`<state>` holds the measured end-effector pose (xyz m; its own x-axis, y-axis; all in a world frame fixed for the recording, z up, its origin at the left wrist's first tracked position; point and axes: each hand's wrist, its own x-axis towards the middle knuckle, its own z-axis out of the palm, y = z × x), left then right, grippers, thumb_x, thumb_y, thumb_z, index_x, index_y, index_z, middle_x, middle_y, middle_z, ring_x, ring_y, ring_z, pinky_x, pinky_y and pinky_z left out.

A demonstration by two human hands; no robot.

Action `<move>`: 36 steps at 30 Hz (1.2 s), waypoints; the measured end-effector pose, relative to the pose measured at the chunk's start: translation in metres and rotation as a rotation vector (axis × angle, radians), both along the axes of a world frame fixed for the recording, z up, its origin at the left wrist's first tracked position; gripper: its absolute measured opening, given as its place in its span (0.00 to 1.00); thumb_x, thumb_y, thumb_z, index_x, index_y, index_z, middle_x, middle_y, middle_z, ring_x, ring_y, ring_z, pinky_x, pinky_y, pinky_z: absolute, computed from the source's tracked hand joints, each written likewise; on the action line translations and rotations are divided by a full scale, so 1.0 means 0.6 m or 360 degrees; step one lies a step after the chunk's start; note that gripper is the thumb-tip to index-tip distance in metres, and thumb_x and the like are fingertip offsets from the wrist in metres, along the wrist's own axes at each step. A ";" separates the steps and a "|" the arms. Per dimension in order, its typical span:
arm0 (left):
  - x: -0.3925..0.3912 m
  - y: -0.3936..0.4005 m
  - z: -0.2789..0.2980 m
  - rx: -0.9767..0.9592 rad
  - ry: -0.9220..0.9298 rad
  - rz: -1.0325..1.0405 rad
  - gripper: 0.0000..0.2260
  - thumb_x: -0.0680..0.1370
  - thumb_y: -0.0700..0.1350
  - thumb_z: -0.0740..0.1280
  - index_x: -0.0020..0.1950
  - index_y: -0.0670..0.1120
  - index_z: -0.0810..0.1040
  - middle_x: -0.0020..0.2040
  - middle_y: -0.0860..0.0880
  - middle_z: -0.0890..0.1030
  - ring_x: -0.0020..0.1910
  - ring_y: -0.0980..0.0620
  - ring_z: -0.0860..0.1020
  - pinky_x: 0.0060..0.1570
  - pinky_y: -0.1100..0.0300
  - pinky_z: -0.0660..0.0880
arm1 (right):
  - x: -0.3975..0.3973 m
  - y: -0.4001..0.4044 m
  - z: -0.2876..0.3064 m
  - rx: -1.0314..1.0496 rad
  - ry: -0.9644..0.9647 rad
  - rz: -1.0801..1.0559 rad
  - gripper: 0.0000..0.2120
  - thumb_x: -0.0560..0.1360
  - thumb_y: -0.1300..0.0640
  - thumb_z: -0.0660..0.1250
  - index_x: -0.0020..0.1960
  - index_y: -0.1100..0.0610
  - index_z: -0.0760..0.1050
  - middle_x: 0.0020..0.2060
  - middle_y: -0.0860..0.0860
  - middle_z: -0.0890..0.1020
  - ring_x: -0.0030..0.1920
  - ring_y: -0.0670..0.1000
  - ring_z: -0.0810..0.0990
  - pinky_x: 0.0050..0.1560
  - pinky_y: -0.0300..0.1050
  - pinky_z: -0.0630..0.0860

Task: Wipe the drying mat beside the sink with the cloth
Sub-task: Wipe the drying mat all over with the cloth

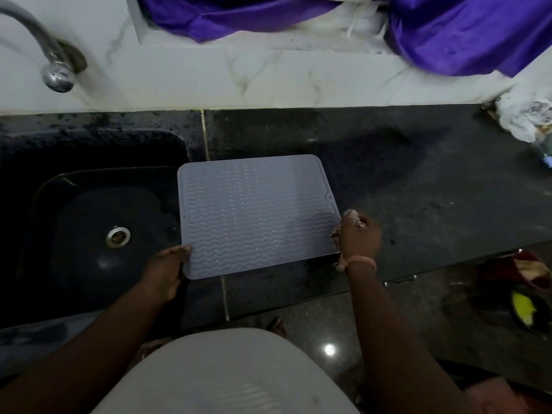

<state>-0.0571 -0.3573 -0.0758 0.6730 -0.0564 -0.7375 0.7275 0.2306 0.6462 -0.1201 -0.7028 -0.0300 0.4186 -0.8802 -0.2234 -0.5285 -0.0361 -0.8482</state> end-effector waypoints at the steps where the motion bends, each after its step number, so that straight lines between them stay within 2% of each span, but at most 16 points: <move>1: -0.001 0.001 -0.001 0.0007 -0.0017 -0.0006 0.15 0.83 0.38 0.63 0.67 0.33 0.74 0.60 0.36 0.80 0.46 0.47 0.81 0.46 0.55 0.77 | -0.001 0.001 0.002 -0.0104 0.0128 0.0066 0.22 0.70 0.43 0.61 0.49 0.58 0.83 0.41 0.57 0.85 0.44 0.59 0.84 0.47 0.51 0.81; 3: -0.004 0.003 -0.002 0.0027 -0.0027 -0.0019 0.15 0.82 0.37 0.63 0.68 0.33 0.74 0.64 0.35 0.78 0.48 0.46 0.80 0.49 0.54 0.79 | -0.005 0.011 -0.002 -0.0320 0.0362 0.0282 0.19 0.73 0.47 0.62 0.52 0.59 0.82 0.45 0.59 0.85 0.47 0.60 0.84 0.47 0.46 0.78; 5: -0.005 0.005 -0.001 0.0042 -0.0014 -0.0043 0.16 0.82 0.35 0.63 0.70 0.34 0.73 0.65 0.36 0.78 0.51 0.45 0.80 0.51 0.53 0.81 | -0.011 0.030 -0.017 -0.0502 0.0513 0.0515 0.13 0.78 0.55 0.64 0.55 0.62 0.80 0.48 0.61 0.85 0.49 0.62 0.84 0.49 0.48 0.78; 8: -0.005 0.010 0.003 0.0084 0.0007 -0.0128 0.17 0.83 0.34 0.60 0.72 0.36 0.72 0.67 0.37 0.77 0.59 0.43 0.77 0.55 0.54 0.77 | -0.014 0.046 -0.023 -0.0593 0.0515 0.0627 0.12 0.77 0.60 0.67 0.58 0.64 0.78 0.52 0.62 0.83 0.52 0.62 0.82 0.55 0.50 0.79; 10: -0.005 0.016 0.003 0.0104 0.0013 -0.0175 0.18 0.82 0.33 0.59 0.72 0.37 0.71 0.67 0.38 0.77 0.61 0.43 0.77 0.56 0.56 0.76 | -0.006 0.041 -0.016 -0.0481 0.0532 0.0576 0.14 0.76 0.59 0.68 0.59 0.65 0.78 0.54 0.62 0.83 0.54 0.61 0.82 0.56 0.48 0.77; 12: -0.006 0.019 0.004 0.0108 0.0022 -0.0204 0.18 0.82 0.32 0.60 0.72 0.38 0.72 0.67 0.39 0.78 0.60 0.44 0.77 0.54 0.56 0.76 | 0.002 0.031 -0.006 -0.0298 0.0510 0.0470 0.15 0.75 0.56 0.70 0.59 0.63 0.79 0.53 0.61 0.84 0.54 0.60 0.82 0.53 0.42 0.75; 15: -0.008 0.021 0.003 0.0103 0.0033 -0.0211 0.18 0.81 0.32 0.62 0.71 0.38 0.73 0.66 0.39 0.78 0.58 0.46 0.79 0.50 0.58 0.76 | 0.009 0.031 0.007 -0.0175 0.0499 0.0487 0.14 0.74 0.56 0.71 0.55 0.64 0.79 0.49 0.59 0.84 0.52 0.59 0.83 0.49 0.40 0.72; 18: -0.008 0.021 0.003 0.0084 0.0036 -0.0194 0.18 0.81 0.31 0.62 0.71 0.37 0.73 0.65 0.40 0.79 0.52 0.48 0.80 0.50 0.59 0.76 | 0.009 0.049 0.010 -0.0074 0.0431 0.0489 0.11 0.73 0.57 0.72 0.50 0.64 0.79 0.36 0.50 0.79 0.40 0.52 0.80 0.45 0.40 0.72; 21: -0.009 0.022 0.002 0.0082 0.0034 -0.0184 0.17 0.81 0.31 0.62 0.70 0.37 0.73 0.65 0.39 0.79 0.53 0.47 0.80 0.55 0.56 0.76 | 0.009 0.077 0.005 -0.0079 0.0393 0.0512 0.11 0.74 0.57 0.71 0.43 0.66 0.80 0.33 0.52 0.79 0.33 0.48 0.75 0.39 0.38 0.68; 23: -0.011 0.022 0.003 0.0073 0.0029 -0.0173 0.17 0.81 0.31 0.62 0.70 0.36 0.74 0.63 0.39 0.79 0.50 0.49 0.81 0.50 0.59 0.80 | 0.008 0.100 0.001 -0.0037 0.0333 0.0502 0.11 0.74 0.58 0.70 0.41 0.67 0.79 0.34 0.53 0.79 0.34 0.50 0.76 0.39 0.40 0.69; 25: -0.012 0.023 0.004 0.0059 0.0021 -0.0171 0.17 0.80 0.31 0.62 0.69 0.36 0.74 0.63 0.39 0.80 0.48 0.50 0.81 0.44 0.64 0.82 | 0.006 0.123 -0.002 0.0029 0.0286 0.0477 0.11 0.74 0.57 0.70 0.44 0.67 0.79 0.36 0.54 0.80 0.38 0.52 0.78 0.43 0.42 0.73; 26: -0.012 0.023 0.004 0.0056 0.0022 -0.0173 0.17 0.80 0.31 0.62 0.69 0.36 0.74 0.63 0.39 0.80 0.48 0.50 0.81 0.44 0.64 0.81 | 0.004 0.133 -0.003 0.0058 0.0273 0.0469 0.12 0.74 0.56 0.70 0.45 0.66 0.80 0.37 0.54 0.81 0.40 0.52 0.79 0.43 0.42 0.72; 30: -0.013 0.031 -0.002 0.0030 0.0043 -0.0136 0.17 0.80 0.31 0.63 0.69 0.35 0.74 0.65 0.38 0.79 0.57 0.45 0.80 0.53 0.58 0.78 | -0.001 0.185 -0.007 0.0122 0.0218 0.0493 0.10 0.73 0.52 0.71 0.49 0.59 0.80 0.41 0.50 0.82 0.42 0.49 0.79 0.39 0.39 0.69; 33: -0.014 0.032 -0.002 0.0018 0.0044 -0.0122 0.17 0.80 0.31 0.64 0.69 0.36 0.74 0.64 0.38 0.79 0.57 0.45 0.80 0.52 0.58 0.78 | 0.000 0.224 -0.009 0.0167 0.0198 0.0527 0.10 0.73 0.51 0.71 0.51 0.56 0.80 0.43 0.48 0.82 0.44 0.47 0.79 0.45 0.41 0.74; 36: -0.014 0.033 -0.003 0.0012 0.0041 -0.0119 0.17 0.80 0.31 0.64 0.69 0.36 0.74 0.64 0.38 0.79 0.58 0.43 0.79 0.53 0.57 0.78 | 0.002 0.272 -0.013 0.0216 0.0157 0.0550 0.08 0.73 0.50 0.72 0.47 0.55 0.81 0.40 0.47 0.83 0.42 0.47 0.80 0.40 0.39 0.73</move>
<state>-0.0655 -0.3375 -0.0776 0.6477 -0.1005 -0.7552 0.7591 0.1702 0.6284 -0.1191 -0.5395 -0.0381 0.6560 -0.6507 -0.3825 -0.5843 -0.1170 -0.8030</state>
